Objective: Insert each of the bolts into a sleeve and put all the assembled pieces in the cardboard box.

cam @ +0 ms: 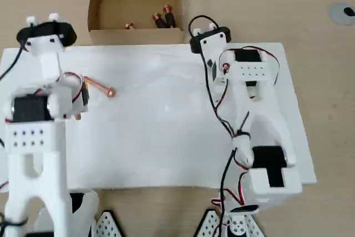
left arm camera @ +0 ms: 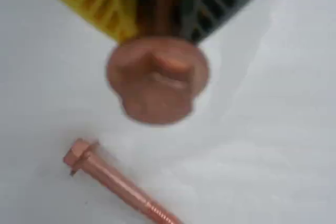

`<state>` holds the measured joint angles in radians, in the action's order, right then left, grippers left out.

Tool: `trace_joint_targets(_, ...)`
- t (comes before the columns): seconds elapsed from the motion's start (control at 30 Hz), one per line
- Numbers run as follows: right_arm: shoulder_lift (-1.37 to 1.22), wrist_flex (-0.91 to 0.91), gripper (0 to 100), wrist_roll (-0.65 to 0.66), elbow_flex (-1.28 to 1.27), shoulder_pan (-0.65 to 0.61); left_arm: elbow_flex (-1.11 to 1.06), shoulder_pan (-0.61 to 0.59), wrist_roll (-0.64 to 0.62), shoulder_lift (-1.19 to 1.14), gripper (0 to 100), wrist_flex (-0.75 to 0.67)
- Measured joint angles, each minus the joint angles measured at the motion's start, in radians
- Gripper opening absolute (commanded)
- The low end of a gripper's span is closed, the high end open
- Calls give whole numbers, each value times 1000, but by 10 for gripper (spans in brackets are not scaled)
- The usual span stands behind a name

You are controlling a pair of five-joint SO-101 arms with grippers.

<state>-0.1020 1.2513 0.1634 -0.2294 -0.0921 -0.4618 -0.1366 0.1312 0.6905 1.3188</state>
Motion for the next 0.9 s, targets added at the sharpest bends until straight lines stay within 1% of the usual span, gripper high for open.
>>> trace_joint_targets(0.13,-25,-18,228,0,0,0,-91,0,0,115,7,-52)
trace_joint_targets(0.27,-28,-20,228,-6,2,0,-152,0,0,180,7,-69)
trace_joint_targets(0.4,-28,-25,228,-44,2,-3,-170,0,0,192,7,-72)
trace_joint_targets(0.5,-28,-57,228,-71,2,-28,-170,0,0,193,7,-72)
trace_joint_targets(0.7,-32,-117,228,-78,2,-58,-193,0,0,204,7,-74)
trace_joint_targets(0.9,-121,-138,228,-78,3,-58,-219,0,0,204,7,-74)
